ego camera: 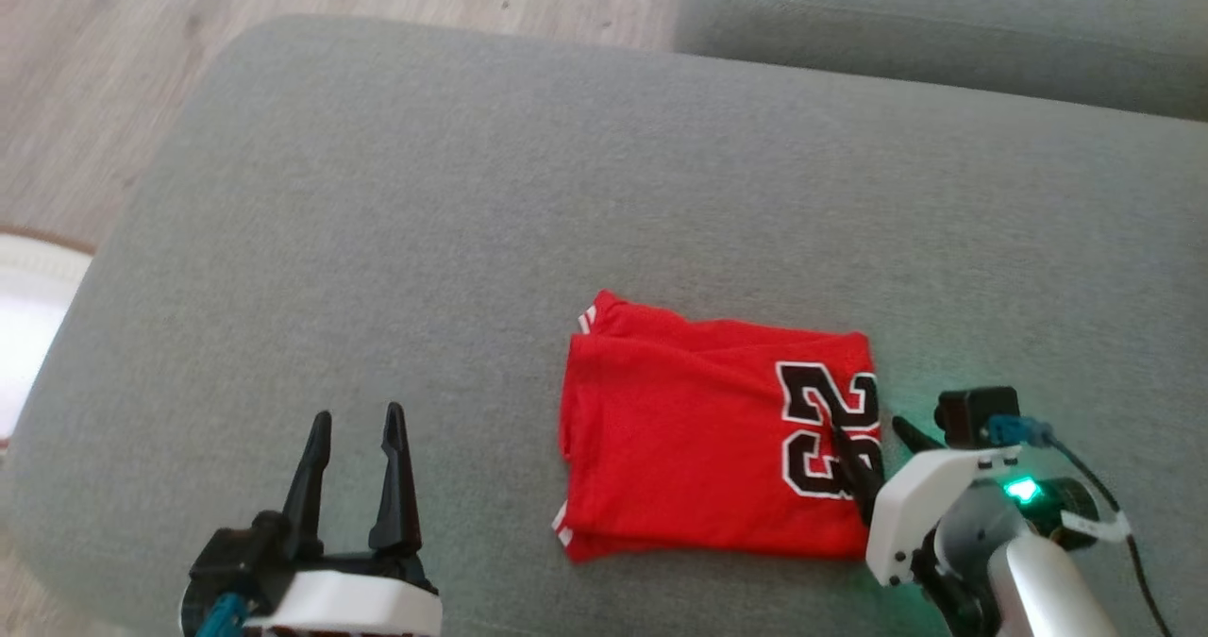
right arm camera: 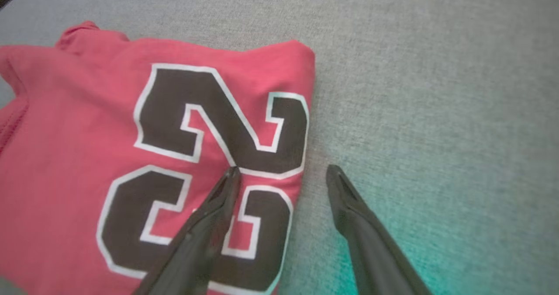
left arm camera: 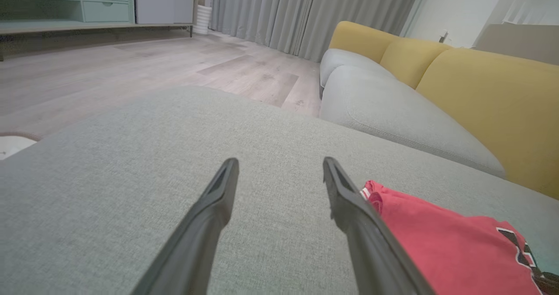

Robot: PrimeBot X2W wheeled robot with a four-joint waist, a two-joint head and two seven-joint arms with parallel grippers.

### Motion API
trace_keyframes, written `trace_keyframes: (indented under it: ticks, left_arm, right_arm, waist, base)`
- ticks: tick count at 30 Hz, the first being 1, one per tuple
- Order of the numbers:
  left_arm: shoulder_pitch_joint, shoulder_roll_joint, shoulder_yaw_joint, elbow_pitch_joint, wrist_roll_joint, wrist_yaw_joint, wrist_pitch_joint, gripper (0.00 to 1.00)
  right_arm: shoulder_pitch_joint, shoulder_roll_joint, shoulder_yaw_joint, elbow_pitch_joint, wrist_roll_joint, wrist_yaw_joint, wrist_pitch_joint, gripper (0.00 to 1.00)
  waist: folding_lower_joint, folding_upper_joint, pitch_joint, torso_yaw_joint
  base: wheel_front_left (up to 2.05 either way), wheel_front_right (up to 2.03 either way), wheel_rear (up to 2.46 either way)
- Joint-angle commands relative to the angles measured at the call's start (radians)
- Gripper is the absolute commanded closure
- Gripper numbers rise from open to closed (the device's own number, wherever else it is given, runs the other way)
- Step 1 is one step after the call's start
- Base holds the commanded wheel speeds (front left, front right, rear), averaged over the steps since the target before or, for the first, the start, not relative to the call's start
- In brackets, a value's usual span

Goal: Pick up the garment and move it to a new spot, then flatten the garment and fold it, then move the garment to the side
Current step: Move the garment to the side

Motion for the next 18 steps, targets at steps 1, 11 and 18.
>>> trace_keyframes:
  ticks: [1, 11, 18]
  left_arm:
    - [-0.042, -0.001, 0.042, -0.031, 0.01, -0.003, -0.012, 0.0]
    - [-0.042, -0.035, 0.045, -0.012, 0.037, -0.036, -0.012, 0.0]
    - [-0.067, -0.041, 0.042, -0.03, 0.055, -0.052, -0.012, 0.0]
  right_arm:
    - [-0.056, -0.005, 0.021, -0.024, -0.004, -0.001, 0.013, 0.0]
    - [-0.092, -0.015, 0.039, -0.024, 0.006, -0.001, 0.024, 1.0]
    - [-0.161, -0.048, -0.004, -0.071, -0.011, -0.001, -0.015, 1.0]
  waist:
    - [-0.0001, 0.0, 0.018, 0.022]
    - [-0.0001, 0.0, 0.043, 0.029]
    - [-0.0001, 0.0, 0.079, -0.087]
  base:
    - [0.0, 0.0, 0.0]
    - [0.0, 0.0, 0.0]
    - [0.0, 0.0, 0.0]
